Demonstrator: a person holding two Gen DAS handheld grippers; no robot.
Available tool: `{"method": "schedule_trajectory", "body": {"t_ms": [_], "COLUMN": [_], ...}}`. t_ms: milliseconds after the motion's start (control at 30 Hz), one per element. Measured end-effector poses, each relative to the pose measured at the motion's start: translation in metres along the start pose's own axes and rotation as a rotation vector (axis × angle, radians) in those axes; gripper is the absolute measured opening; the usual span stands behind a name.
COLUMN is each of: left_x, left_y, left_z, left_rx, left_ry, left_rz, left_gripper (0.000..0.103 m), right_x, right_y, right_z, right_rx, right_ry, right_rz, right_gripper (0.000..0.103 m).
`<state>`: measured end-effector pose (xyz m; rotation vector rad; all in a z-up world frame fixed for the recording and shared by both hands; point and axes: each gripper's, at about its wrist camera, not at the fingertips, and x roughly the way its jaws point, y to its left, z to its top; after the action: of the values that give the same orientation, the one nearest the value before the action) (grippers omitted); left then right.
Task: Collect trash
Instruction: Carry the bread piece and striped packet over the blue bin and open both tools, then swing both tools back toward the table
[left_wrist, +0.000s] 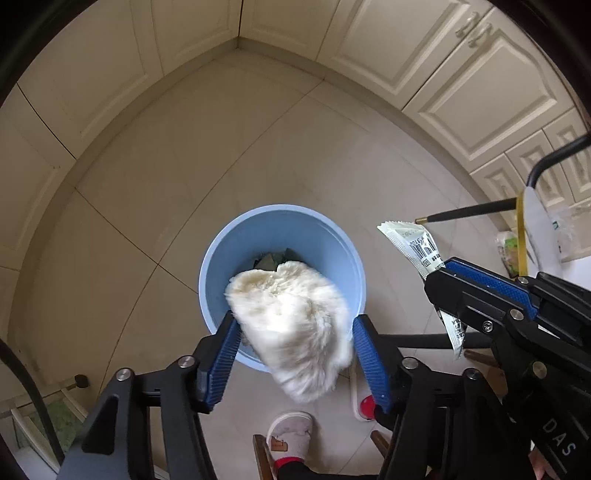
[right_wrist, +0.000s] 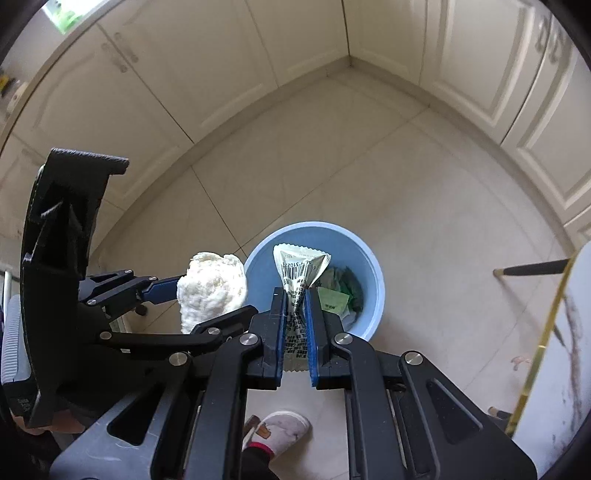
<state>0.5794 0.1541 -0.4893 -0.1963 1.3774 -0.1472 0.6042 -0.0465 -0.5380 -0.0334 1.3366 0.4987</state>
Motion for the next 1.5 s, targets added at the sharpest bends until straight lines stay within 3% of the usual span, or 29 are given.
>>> {"method": "schedule_trajectory", "body": {"t_ms": [100,267,400,433,700,833,967,1300,1500], "left_x": [0.000,-0.017,-0.040,-0.046,-0.120,-0.180,-0.231,-0.329,-0.336], "left_y": [0.010,0.034,0.041,0.042,0.032,0.008,-0.018,-0.129,-0.197], "left_z": [0.018,0.027,0.018,0.016,-0.027,-0.058,-0.092,-0.205,-0.294], "left_rx": [-0.029,-0.092,-0.135,-0.143,-0.183,-0.158,-0.136,-0.038,0.037], "left_ry": [0.007,-0.018,-0.055,-0.066,-0.208,-0.347,-0.490,-0.865,-1.068], "left_rz": [-0.010,-0.004,0.008,0.020,0.055,0.092,0.093,0.133,0.168], "left_gripper": [0.068,0.069,0.069,0.069,0.069,0.069,0.070,0.083,0.086], "right_x": [0.006,0.006,0.000,-0.002,-0.072,-0.121,-0.187,-0.353,-0.437], "right_y": [-0.005,-0.008,0.003,0.004,0.041,0.064,0.088,0.137,0.150], "right_z": [-0.004,-0.003,-0.002,-0.002,-0.014,-0.022,-0.037,-0.099,-0.153], "right_rx": [0.023,0.033,0.016,0.015,-0.028,-0.046,-0.066,-0.123,-0.111], "right_ry": [0.005,0.008,-0.005,-0.008,-0.122,-0.204,-0.322,-0.671,-0.849], "right_rz": [0.025,0.050,0.059,0.061,0.004,-0.047,-0.088,-0.249,-0.347], "right_gripper": [0.011,0.013,0.024,0.033,0.066,0.086,0.095,0.103,0.103]}}
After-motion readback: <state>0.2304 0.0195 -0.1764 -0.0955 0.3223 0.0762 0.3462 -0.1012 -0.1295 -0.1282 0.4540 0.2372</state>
